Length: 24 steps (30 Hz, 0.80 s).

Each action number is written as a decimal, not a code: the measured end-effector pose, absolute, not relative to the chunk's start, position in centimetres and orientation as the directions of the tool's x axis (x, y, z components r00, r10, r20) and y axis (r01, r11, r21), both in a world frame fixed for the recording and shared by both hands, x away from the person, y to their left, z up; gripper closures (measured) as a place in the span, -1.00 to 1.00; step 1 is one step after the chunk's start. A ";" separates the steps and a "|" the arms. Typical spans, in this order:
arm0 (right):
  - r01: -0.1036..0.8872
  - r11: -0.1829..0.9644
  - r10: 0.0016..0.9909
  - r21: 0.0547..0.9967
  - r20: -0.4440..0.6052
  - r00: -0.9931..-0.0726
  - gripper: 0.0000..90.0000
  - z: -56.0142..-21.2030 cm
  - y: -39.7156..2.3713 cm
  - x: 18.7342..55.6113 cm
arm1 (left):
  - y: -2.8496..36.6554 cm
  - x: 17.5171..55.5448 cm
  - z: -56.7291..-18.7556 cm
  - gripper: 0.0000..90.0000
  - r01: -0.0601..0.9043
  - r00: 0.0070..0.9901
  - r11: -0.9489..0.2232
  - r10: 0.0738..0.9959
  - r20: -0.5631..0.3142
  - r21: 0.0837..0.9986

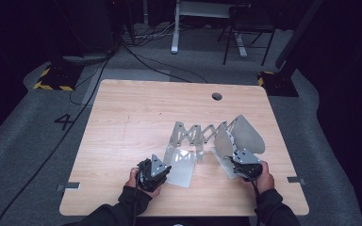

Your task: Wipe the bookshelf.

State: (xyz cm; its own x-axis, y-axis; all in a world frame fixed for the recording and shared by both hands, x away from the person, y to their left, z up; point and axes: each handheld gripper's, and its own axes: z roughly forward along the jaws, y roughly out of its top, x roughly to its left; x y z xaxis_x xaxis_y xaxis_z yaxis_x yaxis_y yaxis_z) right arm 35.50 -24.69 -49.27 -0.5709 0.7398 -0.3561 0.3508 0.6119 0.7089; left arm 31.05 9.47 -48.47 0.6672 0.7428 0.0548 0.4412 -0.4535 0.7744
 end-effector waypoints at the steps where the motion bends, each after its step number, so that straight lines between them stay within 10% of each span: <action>1: 0.336 0.611 0.732 0.717 -0.348 -0.586 0.73 -49.3 -24.7 35.4 | 9.5 31.0 -48.5 0.72 0.443 0.667 -0.453 0.743 0.053 0.774; 24: 0.034 0.491 0.733 0.871 -0.391 -0.556 0.74 -42.7 -25.0 32.5 | 9.5 31.1 -48.5 0.72 0.447 0.667 -0.447 0.744 0.044 0.775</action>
State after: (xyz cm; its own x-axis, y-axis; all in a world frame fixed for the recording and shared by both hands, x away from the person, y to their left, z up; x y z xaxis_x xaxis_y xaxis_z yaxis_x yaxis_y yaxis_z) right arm 32.50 -25.00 -42.66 -0.5557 0.7335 -0.3914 0.0345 0.4907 0.8707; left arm 31.11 9.47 -48.51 0.6671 0.7437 0.0438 0.4475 -0.4470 0.7746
